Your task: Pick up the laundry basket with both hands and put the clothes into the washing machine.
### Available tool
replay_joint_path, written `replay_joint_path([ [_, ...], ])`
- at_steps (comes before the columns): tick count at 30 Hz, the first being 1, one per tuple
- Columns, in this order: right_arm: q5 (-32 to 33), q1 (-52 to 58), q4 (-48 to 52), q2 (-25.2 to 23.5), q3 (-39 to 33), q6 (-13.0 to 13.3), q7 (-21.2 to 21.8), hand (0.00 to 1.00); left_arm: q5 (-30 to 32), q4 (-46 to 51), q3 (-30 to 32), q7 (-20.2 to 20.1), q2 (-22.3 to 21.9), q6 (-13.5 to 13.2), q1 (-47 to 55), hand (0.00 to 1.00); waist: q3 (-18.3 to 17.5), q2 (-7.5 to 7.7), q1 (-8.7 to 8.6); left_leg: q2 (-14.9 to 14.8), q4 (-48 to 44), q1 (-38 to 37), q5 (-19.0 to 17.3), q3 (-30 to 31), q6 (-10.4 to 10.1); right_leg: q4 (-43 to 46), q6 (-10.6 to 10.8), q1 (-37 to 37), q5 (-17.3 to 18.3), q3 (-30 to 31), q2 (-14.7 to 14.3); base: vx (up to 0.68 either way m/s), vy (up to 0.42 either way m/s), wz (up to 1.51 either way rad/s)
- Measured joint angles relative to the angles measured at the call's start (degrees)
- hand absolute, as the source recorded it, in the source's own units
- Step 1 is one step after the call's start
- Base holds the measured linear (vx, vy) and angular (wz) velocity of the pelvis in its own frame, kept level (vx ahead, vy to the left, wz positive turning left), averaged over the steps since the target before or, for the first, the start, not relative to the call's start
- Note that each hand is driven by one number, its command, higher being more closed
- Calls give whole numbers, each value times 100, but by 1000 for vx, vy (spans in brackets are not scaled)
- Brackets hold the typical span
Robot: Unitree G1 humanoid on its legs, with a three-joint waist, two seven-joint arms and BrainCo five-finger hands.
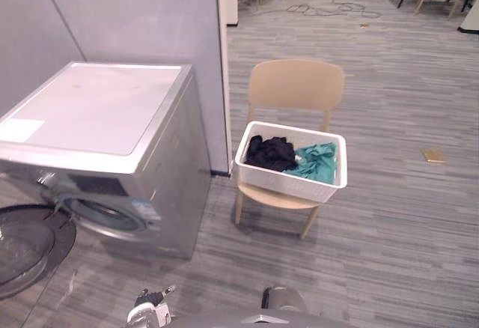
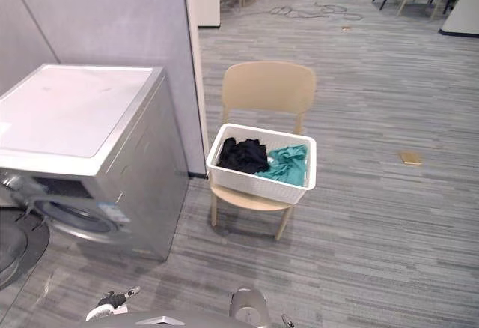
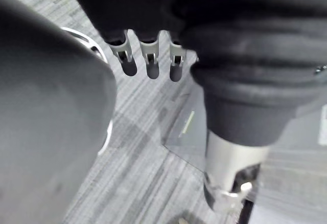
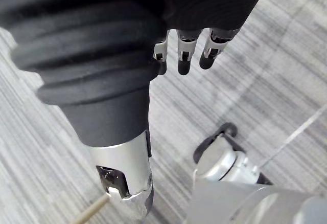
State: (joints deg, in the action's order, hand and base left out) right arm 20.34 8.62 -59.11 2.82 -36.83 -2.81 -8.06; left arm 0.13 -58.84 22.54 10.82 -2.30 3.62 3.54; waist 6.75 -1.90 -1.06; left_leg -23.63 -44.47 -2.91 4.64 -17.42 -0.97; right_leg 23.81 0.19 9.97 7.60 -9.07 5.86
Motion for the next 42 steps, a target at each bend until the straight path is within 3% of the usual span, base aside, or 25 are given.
replay_joint_path([
  [1,-3,1,12,11,42,0,9,0,-2,41,1,2,2,-3,3,0,-1,-2,30,150,-123,160,-263,32,-90,-72,-50,-44,-8,45,-61,34,-142,-59],
  [3,-52,5,133,2,148,5,40,0,-5,204,-24,7,-25,-36,47,0,30,-28,111,817,8,562,-1068,3,-188,-350,-83,-327,-26,126,-256,50,-64,-64],
  [4,-55,1,186,-15,206,1,46,0,-6,214,-24,5,-27,-45,47,0,30,-25,150,952,174,545,-1213,-21,-170,-410,-85,-401,-31,133,-276,139,3,-79],
  [6,-69,18,277,-53,396,0,59,0,8,203,-90,-2,-23,-39,60,0,3,-5,228,1194,972,20,-1495,-108,-274,-576,-82,-538,-36,238,-325,141,26,-60],
  [8,-293,-102,488,-37,632,-14,56,0,130,204,-185,-100,-131,-36,-60,0,23,-74,131,1699,2512,-159,-1900,270,-337,-675,-69,-344,-302,412,-323,117,117,-5],
  [9,-342,-244,497,16,662,-17,55,0,138,199,-148,-111,-208,-24,-86,0,63,-187,167,1873,3279,-298,-1834,532,-270,-584,10,-193,-332,497,-406,57,164,-45],
  [10,-436,-383,503,-8,708,-20,59,0,79,228,68,-115,-282,-17,-165,0,149,-175,274,1988,3419,-508,-1721,362,-200,-377,69,-116,-295,759,-440,30,102,-75],
  [13,-505,-557,785,-180,999,12,184,0,126,198,194,-98,-294,42,-178,0,166,-160,279,2030,3408,-700,-1877,-68,-144,-163,162,-99,-188,1024,-403,70,112,-66],
  [15,-493,-538,943,-311,1137,44,184,0,130,202,146,-107,-204,79,-233,0,190,46,265,2174,3343,-861,-2071,-282,-86,744,291,261,113,1175,-300,114,116,-45],
  [16,-489,-519,975,-330,1136,43,182,0,136,203,94,-109,-168,89,-245,0,209,98,264,2189,3325,-899,-2113,-326,-92,1152,317,455,118,1210,-291,113,34,-28],
  [17,-487,-415,1082,-390,1138,44,183,0,158,207,-48,-120,-64,89,-282,0,287,219,227,2189,3195,-989,-2192,-334,-89,2100,502,867,-58,1257,-275,129,-57,2],
  [18,-387,-329,1135,-483,1084,56,194,0,207,202,-125,-122,34,90,-328,0,386,307,151,2113,3000,-1070,-2278,-288,-122,2813,650,1155,-422,1293,-281,155,-85,19],
  [20,-366,-150,1144,-434,1072,76,177,0,244,201,-181,-129,57,95,-354,0,428,297,71,1924,2842,-1221,-2294,-167,-138,3195,647,1231,-809,1166,-362,236,-134,36],
  [22,-221,12,1145,-405,1061,77,166,0,237,209,-256,-163,-12,89,-453,0,416,282,60,1770,2903,-1236,-2256,-72,-206,3335,365,1248,-378,951,-294,214,-176,34],
  [23,-211,49,1132,-408,929,42,165,0,232,210,-280,-179,-78,88,-494,0,420,285,49,1758,2981,-1260,-2237,-60,-271,3119,254,1252,93,994,-66,227,-276,6],
  [24,-211,104,1058,-414,843,5,162,0,230,206,-287,-175,-103,86,-493,0,412,282,62,1758,3099,-1396,-2216,-58,-337,2121,209,1064,163,1170,204,244,-300,-7],
  [25,-211,158,1045,-430,843,0,163,0,229,205,-267,-174,-88,84,-474,0,356,377,65,1765,3149,-1490,-2210,-59,-383,1496,196,869,-118,1263,263,229,-291,-19],
  [26,-211,187,1014,-449,826,-1,167,0,228,191,-214,-173,-73,82,-464,0,343,368,68,1730,3188,-1544,-2228,-7,-483,1111,614,634,17,1491,228,152,-223,-10],
  [27,-201,160,930,-432,678,-5,169,0,230,150,-163,-175,-101,83,-438,0,304,196,52,1589,3199,-1581,-2227,37,-523,833,674,399,189,1420,63,170,-274,-8],
  [29,-171,167,806,-317,365,-26,161,0,238,92,-186,-298,-251,81,-468,0,230,16,78,1389,3289,-1611,-1870,122,-528,670,593,252,163,1271,-121,155,-300,1],
  [31,-154,114,846,-246,349,-29,159,0,237,93,-12,-292,-262,69,-442,0,135,2,71,1304,3375,-1600,-1510,196,-635,407,507,51,137,1077,-120,79,-275,29],
  [33,-2,105,952,-245,406,-18,148,0,220,95,41,-286,-275,57,-416,0,115,24,70,1243,3397,-1564,-1422,223,-643,264,465,-61,108,934,-116,-18,-157,46],
  [37,284,239,3018,-444,927,25,-121,0,243,153,-38,-260,-293,39,-219,0,-93,48,46,1148,3704,-1275,-1215,356,-755,-222,435,-61,-48,610,-108,-93,-77,44],
  [39,242,295,4634,-442,1230,206,-299,0,368,159,-264,-216,-294,51,-149,0,-157,24,48,1206,3814,-1096,-1175,447,-757,-445,485,-1,-223,425,21,-131,20,46],
  [42,-50,213,6001,-397,1574,541,-405,0,587,161,-547,-83,-262,42,-144,0,-202,68,53,1396,3968,-867,-1037,663,-708,-811,558,6,-508,268,215,-106,44,35],
])
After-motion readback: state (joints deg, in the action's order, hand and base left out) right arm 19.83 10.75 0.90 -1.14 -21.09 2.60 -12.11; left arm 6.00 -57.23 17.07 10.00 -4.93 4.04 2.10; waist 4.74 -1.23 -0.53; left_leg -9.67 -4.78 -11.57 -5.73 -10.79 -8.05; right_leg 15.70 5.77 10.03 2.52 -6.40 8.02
